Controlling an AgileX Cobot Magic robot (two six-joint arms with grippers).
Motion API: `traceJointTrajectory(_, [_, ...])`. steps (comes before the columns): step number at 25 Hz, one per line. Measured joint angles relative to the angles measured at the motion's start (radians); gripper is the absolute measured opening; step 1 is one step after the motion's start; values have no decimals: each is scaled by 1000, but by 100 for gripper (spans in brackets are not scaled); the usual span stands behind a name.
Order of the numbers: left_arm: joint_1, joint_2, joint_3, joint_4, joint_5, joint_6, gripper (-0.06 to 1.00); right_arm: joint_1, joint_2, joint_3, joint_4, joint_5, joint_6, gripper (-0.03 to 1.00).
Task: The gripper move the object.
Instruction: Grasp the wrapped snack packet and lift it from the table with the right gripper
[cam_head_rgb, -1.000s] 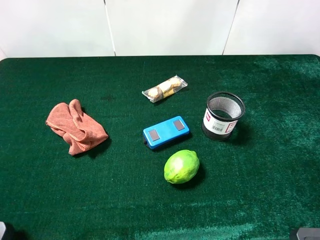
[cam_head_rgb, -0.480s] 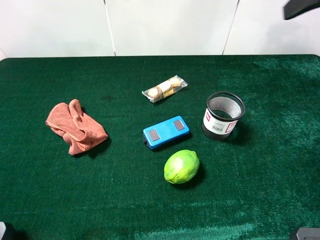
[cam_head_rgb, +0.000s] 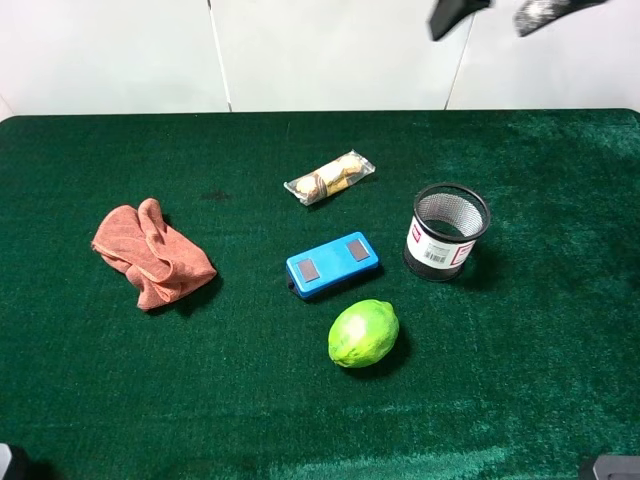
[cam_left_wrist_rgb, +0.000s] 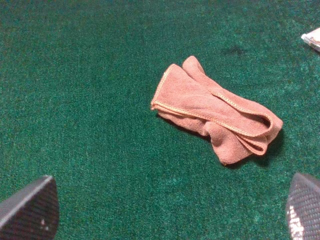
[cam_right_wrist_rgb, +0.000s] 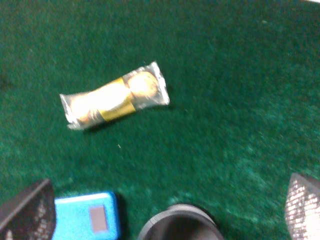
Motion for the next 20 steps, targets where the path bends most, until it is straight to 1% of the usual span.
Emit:
traceJointTrajectory(7, [0, 0, 0, 0, 0, 0, 91, 70, 168, -156, -32, 2, 210, 70])
traceJointTrajectory(12, [0, 0, 0, 0, 0, 0, 91, 94, 276, -253, -44, 17, 353, 70])
traceJointTrajectory(15, [0, 0, 0, 0, 0, 0, 91, 101, 329, -307, -45, 17, 418, 70])
traceJointTrajectory(20, [0, 0, 0, 0, 0, 0, 91, 103, 397, -373, -44, 20, 488, 70])
